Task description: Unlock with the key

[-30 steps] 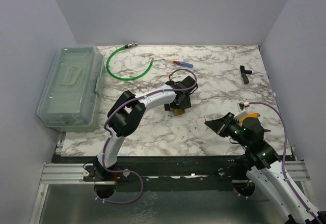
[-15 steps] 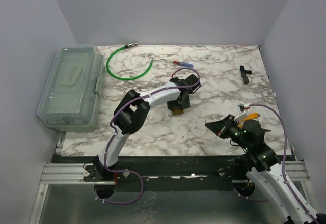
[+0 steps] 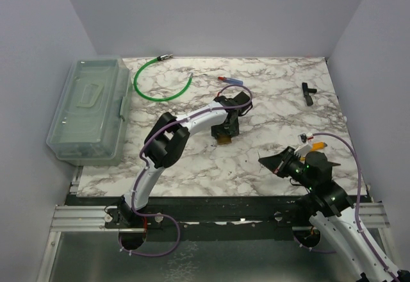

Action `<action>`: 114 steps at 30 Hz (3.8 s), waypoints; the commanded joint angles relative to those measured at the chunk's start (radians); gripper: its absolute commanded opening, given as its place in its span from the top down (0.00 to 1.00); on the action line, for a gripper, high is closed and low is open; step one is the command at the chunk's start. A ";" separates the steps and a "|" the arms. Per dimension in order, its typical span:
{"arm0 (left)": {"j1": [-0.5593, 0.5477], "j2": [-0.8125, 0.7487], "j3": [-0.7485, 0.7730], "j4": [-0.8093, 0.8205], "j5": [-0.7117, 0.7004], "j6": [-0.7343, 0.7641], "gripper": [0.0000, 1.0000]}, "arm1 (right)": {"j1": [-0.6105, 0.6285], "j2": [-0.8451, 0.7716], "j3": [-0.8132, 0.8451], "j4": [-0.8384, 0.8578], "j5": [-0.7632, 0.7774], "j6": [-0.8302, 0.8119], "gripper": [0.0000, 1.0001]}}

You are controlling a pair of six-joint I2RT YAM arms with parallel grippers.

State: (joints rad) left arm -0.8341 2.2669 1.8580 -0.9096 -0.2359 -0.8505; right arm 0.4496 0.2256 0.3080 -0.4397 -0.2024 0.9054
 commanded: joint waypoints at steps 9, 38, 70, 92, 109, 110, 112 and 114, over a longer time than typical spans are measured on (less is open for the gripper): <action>0.028 -0.234 -0.251 0.293 0.204 0.009 1.00 | -0.006 0.015 0.048 0.013 -0.004 -0.045 0.99; 0.327 -0.489 -0.396 0.484 0.527 0.032 1.00 | 0.030 0.542 0.054 0.568 -0.054 0.046 0.99; 0.424 -0.564 -0.441 0.493 0.563 0.047 1.00 | 0.238 0.778 0.111 0.763 0.106 -0.001 0.99; 0.426 -0.539 -0.445 0.499 0.602 0.037 1.00 | 0.247 0.886 0.071 1.014 0.035 -0.039 1.00; 0.434 -0.530 -0.451 0.507 0.609 0.029 1.00 | 0.279 0.962 0.098 1.078 0.024 -0.040 0.99; 0.434 -0.530 -0.451 0.509 0.610 0.028 1.00 | 0.281 0.964 0.100 1.078 0.026 -0.039 0.99; 0.434 -0.530 -0.453 0.509 0.612 0.027 1.00 | 0.286 0.967 0.103 1.079 0.027 -0.040 0.99; 0.435 -0.531 -0.453 0.510 0.612 0.026 1.00 | 0.291 0.971 0.107 1.081 0.030 -0.040 1.00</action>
State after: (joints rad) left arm -0.4068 1.7500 1.4055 -0.4545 0.3302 -0.8089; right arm 0.7273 1.1824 0.3855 0.6048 -0.1680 0.8879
